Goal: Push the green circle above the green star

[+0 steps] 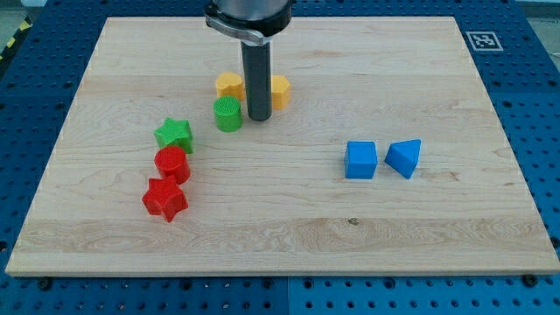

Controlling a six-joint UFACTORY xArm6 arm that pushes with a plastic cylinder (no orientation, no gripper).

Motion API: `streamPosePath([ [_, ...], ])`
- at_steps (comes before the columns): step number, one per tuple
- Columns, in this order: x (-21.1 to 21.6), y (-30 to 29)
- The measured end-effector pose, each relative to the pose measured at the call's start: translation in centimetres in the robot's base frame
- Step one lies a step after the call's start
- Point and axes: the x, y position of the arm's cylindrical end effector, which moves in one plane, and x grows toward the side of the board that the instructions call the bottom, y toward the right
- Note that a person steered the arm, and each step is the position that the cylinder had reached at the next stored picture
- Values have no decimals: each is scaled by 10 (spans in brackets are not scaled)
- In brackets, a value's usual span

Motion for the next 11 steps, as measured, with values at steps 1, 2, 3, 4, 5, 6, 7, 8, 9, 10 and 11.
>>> streamPosePath([
  [1, 0, -12],
  [2, 0, -31],
  [3, 0, -43],
  [4, 0, -49],
  [5, 0, -56],
  [6, 0, -63],
  [7, -2, -68],
  [8, -3, -70],
  [9, -3, -70],
  [10, -3, -54],
  [11, -1, 2],
])
